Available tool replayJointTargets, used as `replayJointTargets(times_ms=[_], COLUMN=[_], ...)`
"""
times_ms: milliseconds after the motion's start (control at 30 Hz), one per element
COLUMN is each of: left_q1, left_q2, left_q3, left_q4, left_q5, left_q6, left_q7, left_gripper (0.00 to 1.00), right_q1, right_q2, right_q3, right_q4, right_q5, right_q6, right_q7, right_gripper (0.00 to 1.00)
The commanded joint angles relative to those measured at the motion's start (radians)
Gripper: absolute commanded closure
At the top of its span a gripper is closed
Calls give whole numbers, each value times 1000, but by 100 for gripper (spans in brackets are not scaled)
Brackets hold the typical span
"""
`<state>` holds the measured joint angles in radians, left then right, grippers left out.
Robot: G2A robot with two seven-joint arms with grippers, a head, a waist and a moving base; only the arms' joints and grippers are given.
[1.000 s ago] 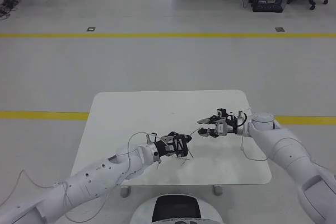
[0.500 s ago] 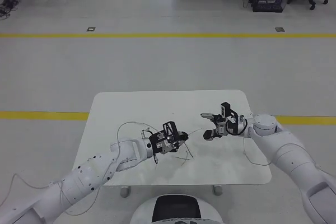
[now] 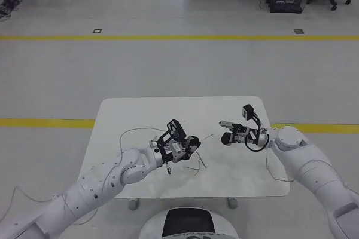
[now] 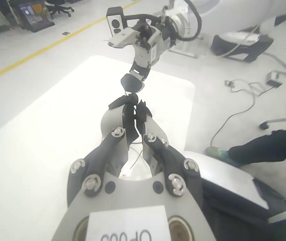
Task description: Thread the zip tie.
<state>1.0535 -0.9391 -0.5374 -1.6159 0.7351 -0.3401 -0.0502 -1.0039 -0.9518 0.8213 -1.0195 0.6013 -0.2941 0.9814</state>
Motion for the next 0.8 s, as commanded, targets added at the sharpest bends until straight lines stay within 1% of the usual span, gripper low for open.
replayJointTargets(times_ms=[0,33,133,233,267,300,567,600,633,667,733,767], left_q1=[-10,-15,-32,-43,-43,-49,-46,-36,-27,-20,-10,-9], left_q2=[3,3,7,8,8,8,7,5,3,0,-3,-3], left_q3=[11,16,33,46,51,54,54,48,41,31,17,5], left_q4=[5,2,16,33,38,42,43,46,51,59,59,60], left_q5=[-71,-101,-177,-250,-276,-289,-294,-330,-386,-457,-585,-660], left_q6=[0,0,0,0,0,0,3,13,10,0,0,0], left_q7=[-17,-22,-55,-63,-65,-66,-64,-51,-45,-48,-69,-95], left_gripper=[100,100,100,100,100,100,100,100,100,100,100,100], right_q1=[-10,-14,-34,-55,-62,-68,-68,-68,-72,-74,-79,-83], right_q2=[7,9,13,12,11,10,10,10,10,10,11,13], right_q3=[15,24,58,98,108,116,116,116,118,120,145,166], right_q4=[-10,-21,-59,-93,-109,-115,-115,-115,-109,-127,-142,-164], right_q5=[-53,-73,-125,-157,-159,-158,-158,-158,-178,-194,-189,-206], right_q6=[-46,-46,-46,-46,-46,-46,-46,-46,-46,-46,-46,-46], right_q7=[-8,-12,-23,-21,-5,7,7,7,-18,-16,36,74], right_gripper=[0,0,0,0,0,0,0,0,0,0,0,0])
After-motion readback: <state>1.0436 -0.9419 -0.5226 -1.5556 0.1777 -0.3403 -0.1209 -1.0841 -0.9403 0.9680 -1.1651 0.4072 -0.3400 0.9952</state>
